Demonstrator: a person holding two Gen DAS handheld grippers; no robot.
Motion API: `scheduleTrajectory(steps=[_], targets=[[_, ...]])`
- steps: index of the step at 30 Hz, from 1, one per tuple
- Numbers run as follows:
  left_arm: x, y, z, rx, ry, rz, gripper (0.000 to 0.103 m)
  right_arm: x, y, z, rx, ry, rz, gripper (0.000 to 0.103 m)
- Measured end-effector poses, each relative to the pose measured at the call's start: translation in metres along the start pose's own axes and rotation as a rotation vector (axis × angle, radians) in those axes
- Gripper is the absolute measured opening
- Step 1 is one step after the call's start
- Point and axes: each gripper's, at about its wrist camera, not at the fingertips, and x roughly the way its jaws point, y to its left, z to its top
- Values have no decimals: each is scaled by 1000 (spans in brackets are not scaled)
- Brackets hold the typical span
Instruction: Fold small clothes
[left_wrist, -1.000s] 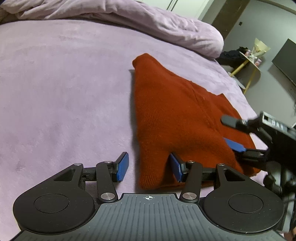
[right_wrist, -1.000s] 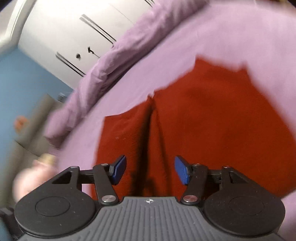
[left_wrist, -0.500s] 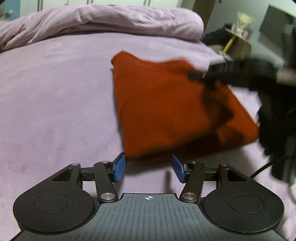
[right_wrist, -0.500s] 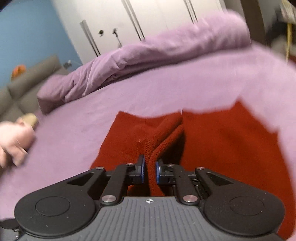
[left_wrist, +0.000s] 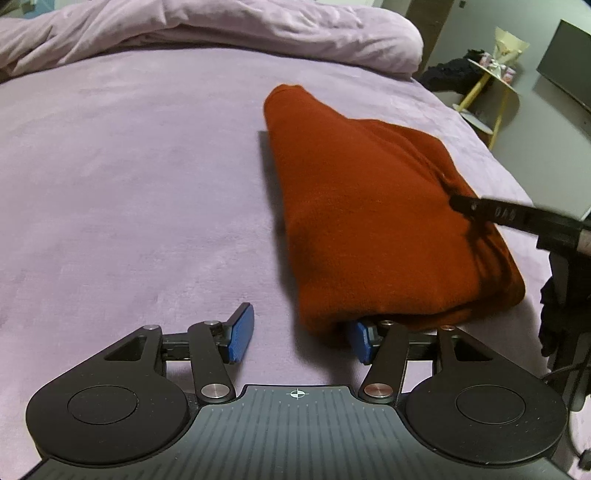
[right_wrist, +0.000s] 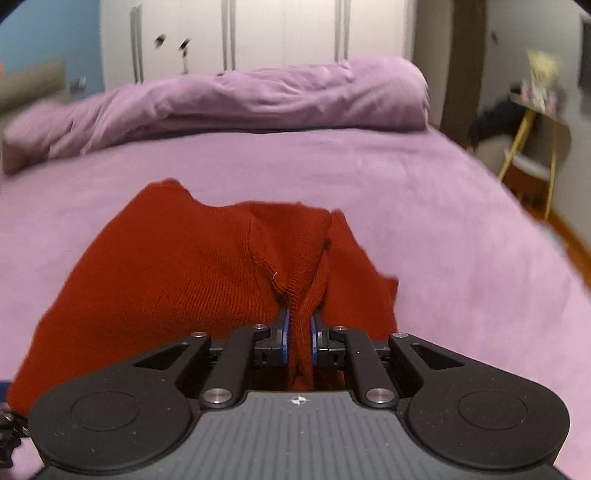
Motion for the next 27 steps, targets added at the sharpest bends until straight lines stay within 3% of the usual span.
scheduleTrajectory(steps=[3, 5, 7, 8, 9, 11, 15, 18, 22, 23, 24, 27], targets=[[-1, 1, 3, 11, -1, 2, 60, 0, -20, 3, 187, 8, 110, 26], [-1, -2, 3, 20, -1, 11, 59, 7, -29, 4, 289, 22, 175, 28], [-2, -6, 1, 29, -1, 20, 59, 20, -29, 9, 331, 36, 219, 29], [-3, -9, 0, 35, -2, 28, 59, 26, -27, 10, 334, 42, 221, 23], [-3, -11, -1, 39, -2, 33, 59, 29, -26, 13, 322, 40, 213, 11], [-6, -12, 0, 35, -5, 37, 59, 21, -19, 15, 232, 16, 146, 10], [-7, -9, -2, 11, 2, 22, 61, -4, -5, 19, 71, -126, -33, 9], [-6, -11, -3, 3, 5, 21, 61, 4, -12, 11, 39, -87, -124, 10], [-7, -11, -3, -1, 8, 27, 60, 19, -22, -1, -4, -33, -116, 14], [-8, -9, -3, -7, 9, 23, 60, 15, -25, 2, 14, -43, -107, 23], [-8, -7, -3, -15, 11, 20, 60, 5, -33, 5, 70, -53, -85, 31], [-8, -5, 0, -44, 15, 9, 60, -30, -60, -4, 266, -68, -6, 42]])
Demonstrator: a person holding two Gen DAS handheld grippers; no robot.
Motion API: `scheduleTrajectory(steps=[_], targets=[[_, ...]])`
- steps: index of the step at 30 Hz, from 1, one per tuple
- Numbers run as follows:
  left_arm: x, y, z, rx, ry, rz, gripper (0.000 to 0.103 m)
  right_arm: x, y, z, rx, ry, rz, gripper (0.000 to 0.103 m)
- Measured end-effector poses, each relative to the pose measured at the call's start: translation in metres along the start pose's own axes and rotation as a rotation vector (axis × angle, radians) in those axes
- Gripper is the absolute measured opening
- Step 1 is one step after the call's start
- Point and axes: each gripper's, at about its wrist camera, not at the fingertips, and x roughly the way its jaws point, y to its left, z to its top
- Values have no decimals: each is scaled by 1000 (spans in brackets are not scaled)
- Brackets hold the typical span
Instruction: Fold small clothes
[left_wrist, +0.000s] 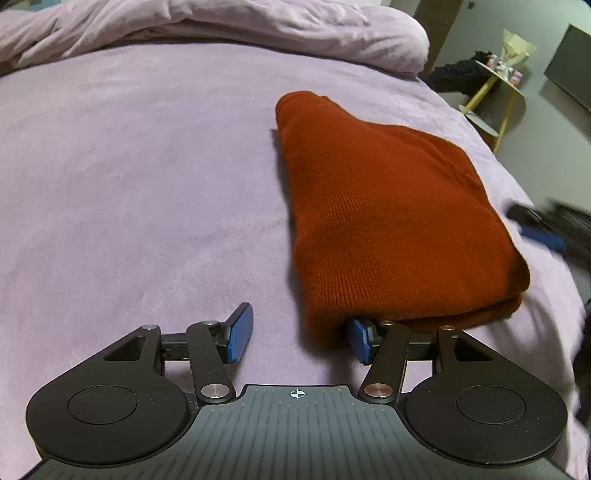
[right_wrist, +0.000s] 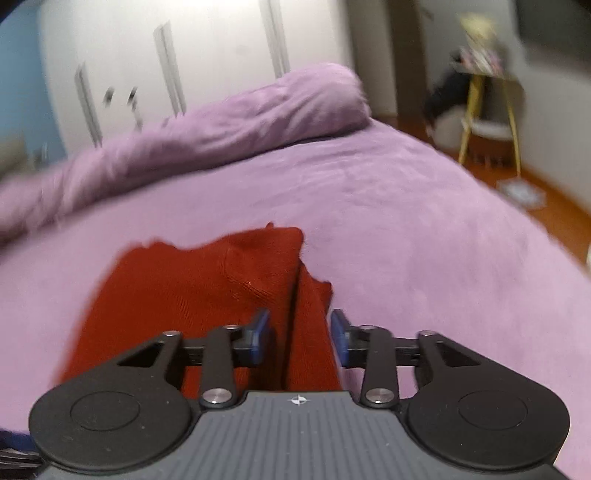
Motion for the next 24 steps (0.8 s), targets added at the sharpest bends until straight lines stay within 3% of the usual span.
scheduleTrajectory(steps=[5, 10, 12, 14, 16, 18, 19, 20, 22, 24], targets=[[2, -5, -1, -6, -9, 14, 60, -54, -35, -46, 231, 35, 141, 43], [0, -6, 2, -17, 3, 21, 59, -39, -30, -64, 337, 82, 224, 41], [0, -4, 2, -29, 8, 19, 59, -26, -32, -66, 410, 99, 200, 18], [-2, -4, 2, -33, 8, 20, 60, -19, -34, -66, 477, 102, 222, 10], [-3, -3, 4, -34, 4, 29, 60, -21, -41, -69, 573, 84, 334, 8], [-4, -2, 5, -38, 5, 40, 61, -21, -64, -82, 792, 42, 562, 7], [-4, -2, 6, -42, 7, 35, 61, -20, -73, -89, 860, 34, 595, 7], [-3, -2, 7, -48, 15, 30, 61, -19, -79, -92, 869, 48, 547, 7], [-1, -3, 6, -50, 35, 24, 61, -13, -79, -92, 751, 125, 327, 6], [-1, -6, 6, -34, 34, 42, 62, -14, -73, -92, 646, 113, 268, 6]])
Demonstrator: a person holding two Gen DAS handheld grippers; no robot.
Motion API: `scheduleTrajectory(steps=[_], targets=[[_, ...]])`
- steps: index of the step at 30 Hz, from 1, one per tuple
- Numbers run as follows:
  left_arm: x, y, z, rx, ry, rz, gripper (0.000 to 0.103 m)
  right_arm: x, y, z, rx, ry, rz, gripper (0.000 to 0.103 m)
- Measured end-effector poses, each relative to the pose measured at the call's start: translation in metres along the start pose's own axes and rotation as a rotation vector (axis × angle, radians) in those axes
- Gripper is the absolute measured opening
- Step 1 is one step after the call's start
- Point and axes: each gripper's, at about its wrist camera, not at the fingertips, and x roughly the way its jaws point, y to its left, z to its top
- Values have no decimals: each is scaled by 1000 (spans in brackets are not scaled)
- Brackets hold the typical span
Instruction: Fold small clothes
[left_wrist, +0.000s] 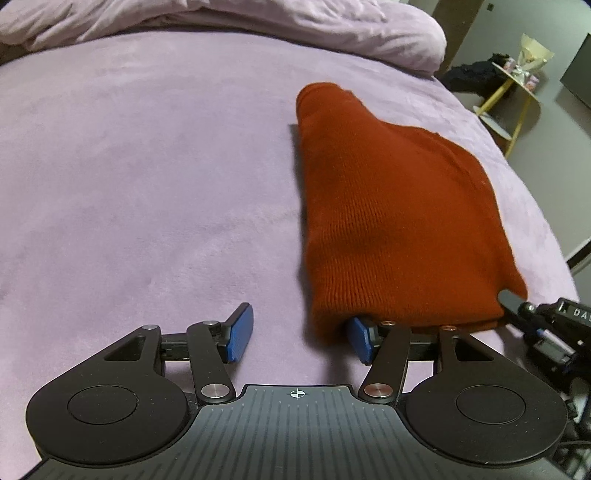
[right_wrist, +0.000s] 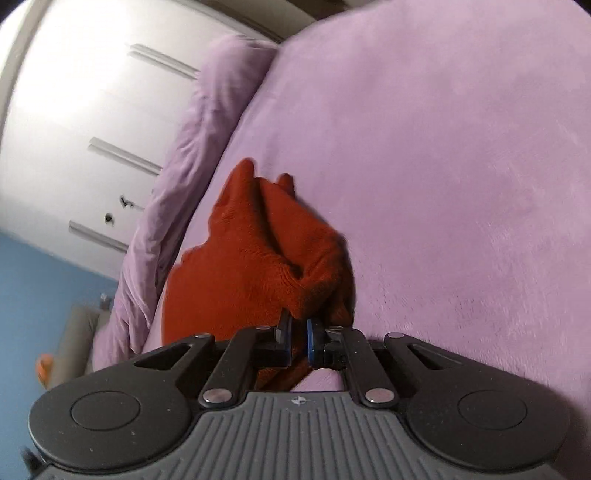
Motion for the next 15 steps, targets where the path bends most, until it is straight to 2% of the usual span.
scheduleTrajectory(steps=[3, 7, 10, 15], targets=[[-2, -1, 1, 18, 5, 10, 62, -1, 25, -2, -151, -15, -76, 6], [-3, 1, 3, 17, 12, 3, 63, -10, 32, -2, -174, -40, -33, 6], [-2, 0, 2, 20, 20, 4, 63, -7, 27, -3, -218, -38, -114, 6], [-2, 4, 3, 14, 20, 0, 66, 1, 26, -1, -252, -40, -118, 5]])
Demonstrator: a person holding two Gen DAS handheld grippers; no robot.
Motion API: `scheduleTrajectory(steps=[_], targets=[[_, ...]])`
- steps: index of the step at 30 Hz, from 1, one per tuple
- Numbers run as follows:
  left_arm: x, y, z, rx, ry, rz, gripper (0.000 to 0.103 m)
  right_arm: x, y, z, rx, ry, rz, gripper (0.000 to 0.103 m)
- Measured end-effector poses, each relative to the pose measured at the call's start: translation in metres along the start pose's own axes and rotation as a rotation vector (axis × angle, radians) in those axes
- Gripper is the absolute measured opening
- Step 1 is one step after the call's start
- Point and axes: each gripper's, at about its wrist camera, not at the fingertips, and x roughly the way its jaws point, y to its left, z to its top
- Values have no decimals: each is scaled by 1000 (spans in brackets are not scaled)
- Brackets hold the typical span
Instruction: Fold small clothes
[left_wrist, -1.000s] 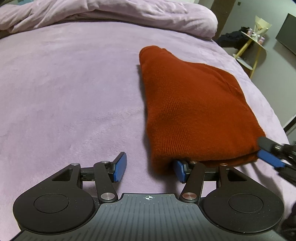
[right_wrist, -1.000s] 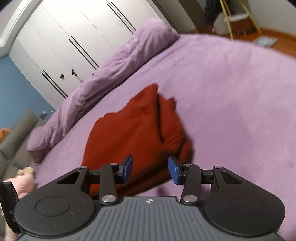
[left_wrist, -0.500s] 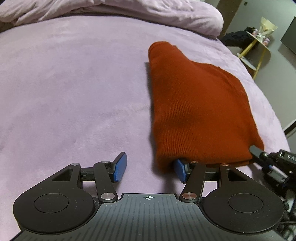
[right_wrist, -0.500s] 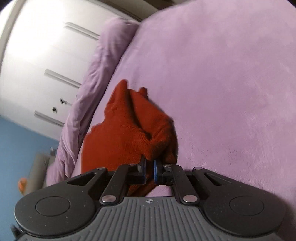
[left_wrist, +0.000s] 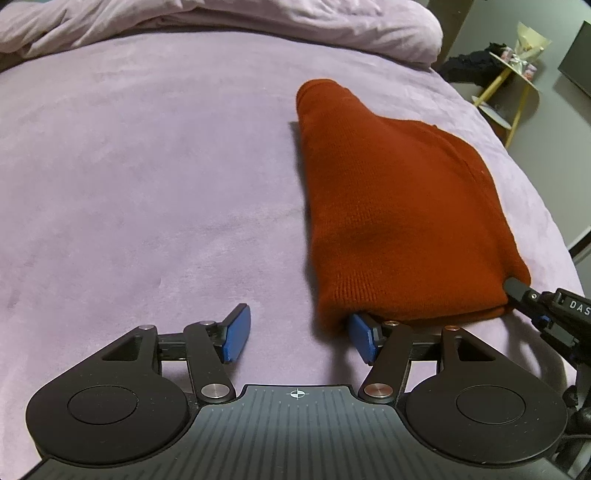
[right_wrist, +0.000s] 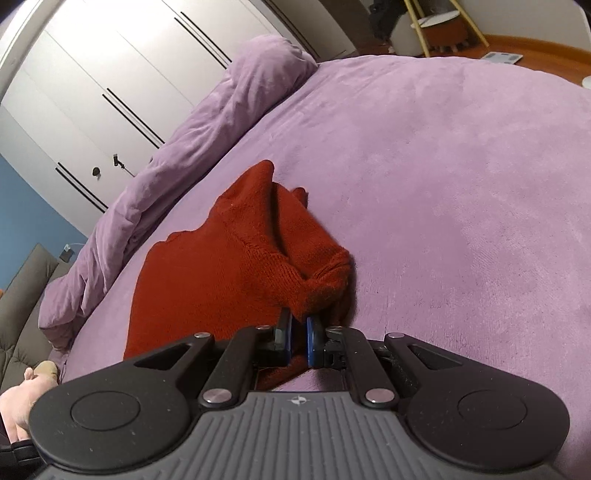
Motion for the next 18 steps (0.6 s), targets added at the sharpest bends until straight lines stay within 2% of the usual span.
scheduleTrajectory(steps=[9, 11, 13, 14, 16, 18], targets=[[-3, 14, 0, -50, 18, -31, 66, -4, 7, 1, -119, 9, -9, 6], [-8, 21, 0, -47, 10, -11, 63, -7, 8, 2, -134, 15, -17, 9], [-17, 31, 1, -33, -29, 46, 63, -15, 10, 3, -170, 8, -60, 16], [-21, 36, 2, -37, -41, 63, 64, -19, 12, 3, -194, -2, -108, 19], [-24, 48, 7, -76, -57, 61, 64, -31, 10, 5, -224, -30, -199, 19], [-22, 54, 14, -125, -50, 36, 64, -39, 3, 11, -196, -38, -178, 19]])
